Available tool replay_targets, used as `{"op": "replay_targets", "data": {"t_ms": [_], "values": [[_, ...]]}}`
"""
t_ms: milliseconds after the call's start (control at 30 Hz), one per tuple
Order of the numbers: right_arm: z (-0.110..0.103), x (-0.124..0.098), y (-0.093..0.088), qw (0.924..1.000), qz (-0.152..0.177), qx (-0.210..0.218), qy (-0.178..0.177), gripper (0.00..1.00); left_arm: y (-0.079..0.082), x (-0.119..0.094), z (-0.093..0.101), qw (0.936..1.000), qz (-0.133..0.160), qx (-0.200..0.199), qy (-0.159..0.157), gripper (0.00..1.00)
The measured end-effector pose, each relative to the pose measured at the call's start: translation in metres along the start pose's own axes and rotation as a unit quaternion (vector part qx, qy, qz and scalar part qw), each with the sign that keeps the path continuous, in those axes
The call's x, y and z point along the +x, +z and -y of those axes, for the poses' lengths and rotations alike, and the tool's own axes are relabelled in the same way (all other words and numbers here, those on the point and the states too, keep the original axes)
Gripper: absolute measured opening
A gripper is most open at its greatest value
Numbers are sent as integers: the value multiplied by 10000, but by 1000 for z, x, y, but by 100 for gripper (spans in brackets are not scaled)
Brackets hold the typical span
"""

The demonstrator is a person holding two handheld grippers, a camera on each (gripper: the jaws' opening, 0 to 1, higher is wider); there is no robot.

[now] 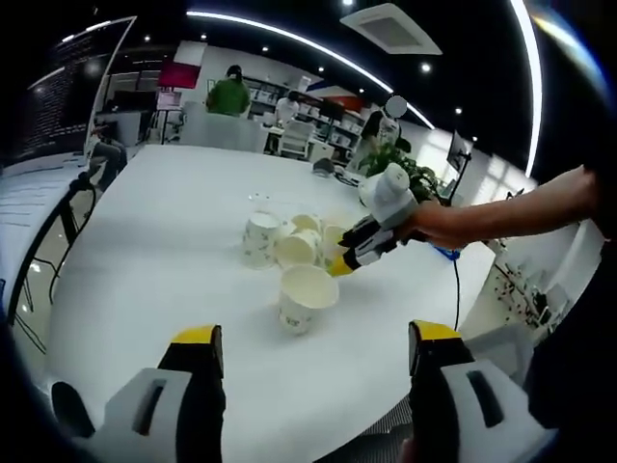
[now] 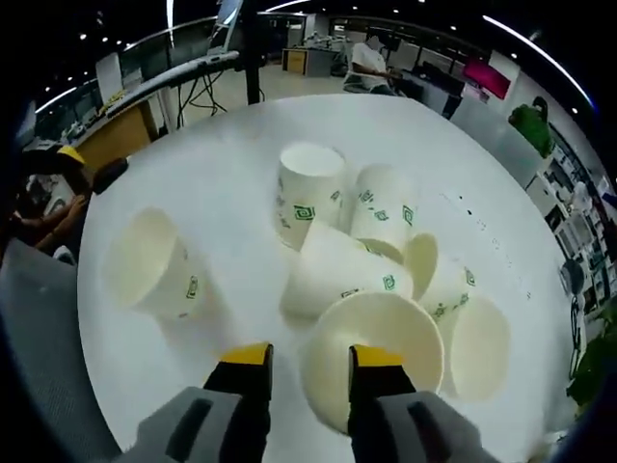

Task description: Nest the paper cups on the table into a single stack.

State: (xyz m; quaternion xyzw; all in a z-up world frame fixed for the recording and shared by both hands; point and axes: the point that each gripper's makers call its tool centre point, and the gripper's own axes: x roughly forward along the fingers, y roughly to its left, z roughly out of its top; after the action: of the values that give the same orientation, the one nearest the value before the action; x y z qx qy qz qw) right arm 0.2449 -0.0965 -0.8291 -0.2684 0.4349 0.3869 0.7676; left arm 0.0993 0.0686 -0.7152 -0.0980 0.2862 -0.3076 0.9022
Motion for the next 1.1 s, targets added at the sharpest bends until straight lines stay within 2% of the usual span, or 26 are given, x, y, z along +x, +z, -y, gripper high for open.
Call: {"op": "replay_targets", "data": {"t_ms": [133, 233, 600, 733, 1100], "values": [[-4, 1, -3, 9999, -78, -58, 40, 7, -3, -2, -4, 10000, -15, -15, 19, 77], [-5, 0, -4, 9999, -67, -52, 72, 2, -3, -3, -5, 10000, -7, -34, 23, 76], [-7, -7, -9, 10000, 5, -69, 44, 0, -3, 0, -2, 10000, -30, 25, -7, 76], [-9, -16, -15, 9999, 52, -95, 2, 0, -2, 2, 2, 10000, -40, 49, -31, 77], [-9, -27, -16, 9996, 99, -260, -73, 0, 3, 8, 9, 9999, -22, 107, -118, 76]]}}
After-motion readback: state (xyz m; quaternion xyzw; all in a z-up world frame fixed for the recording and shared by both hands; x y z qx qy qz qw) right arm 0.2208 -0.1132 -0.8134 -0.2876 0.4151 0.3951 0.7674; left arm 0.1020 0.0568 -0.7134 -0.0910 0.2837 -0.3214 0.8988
